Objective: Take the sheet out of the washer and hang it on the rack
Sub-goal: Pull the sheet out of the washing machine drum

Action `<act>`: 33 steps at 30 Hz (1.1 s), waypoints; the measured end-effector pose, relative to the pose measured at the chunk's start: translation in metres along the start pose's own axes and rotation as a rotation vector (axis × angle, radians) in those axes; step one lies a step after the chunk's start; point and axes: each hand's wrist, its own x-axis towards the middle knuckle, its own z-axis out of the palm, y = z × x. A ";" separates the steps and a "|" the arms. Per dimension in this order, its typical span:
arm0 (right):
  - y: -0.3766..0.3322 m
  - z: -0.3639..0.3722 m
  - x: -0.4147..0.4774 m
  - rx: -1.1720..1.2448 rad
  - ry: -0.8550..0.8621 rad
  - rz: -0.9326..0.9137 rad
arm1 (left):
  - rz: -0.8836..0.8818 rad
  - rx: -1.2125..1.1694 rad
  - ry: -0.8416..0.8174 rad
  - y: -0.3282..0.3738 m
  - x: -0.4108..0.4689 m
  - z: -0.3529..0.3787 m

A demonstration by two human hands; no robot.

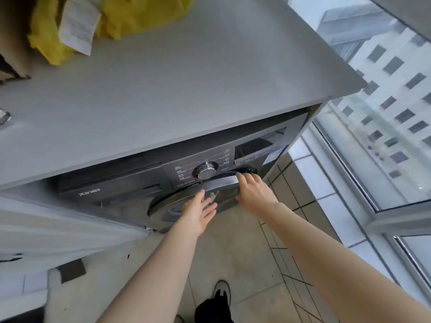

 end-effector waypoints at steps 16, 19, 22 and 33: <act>0.011 0.024 0.031 0.098 -0.019 -0.043 | 0.037 -0.295 0.085 -0.013 0.041 0.024; 0.007 0.028 0.028 0.189 -0.003 -0.016 | 0.059 -0.301 0.087 -0.019 0.042 0.021; 0.005 0.034 0.017 0.205 0.019 0.016 | 0.061 -0.268 0.083 -0.026 0.037 0.015; -0.005 0.064 -0.055 0.225 -0.056 0.017 | 0.045 -0.116 0.019 -0.067 0.001 -0.029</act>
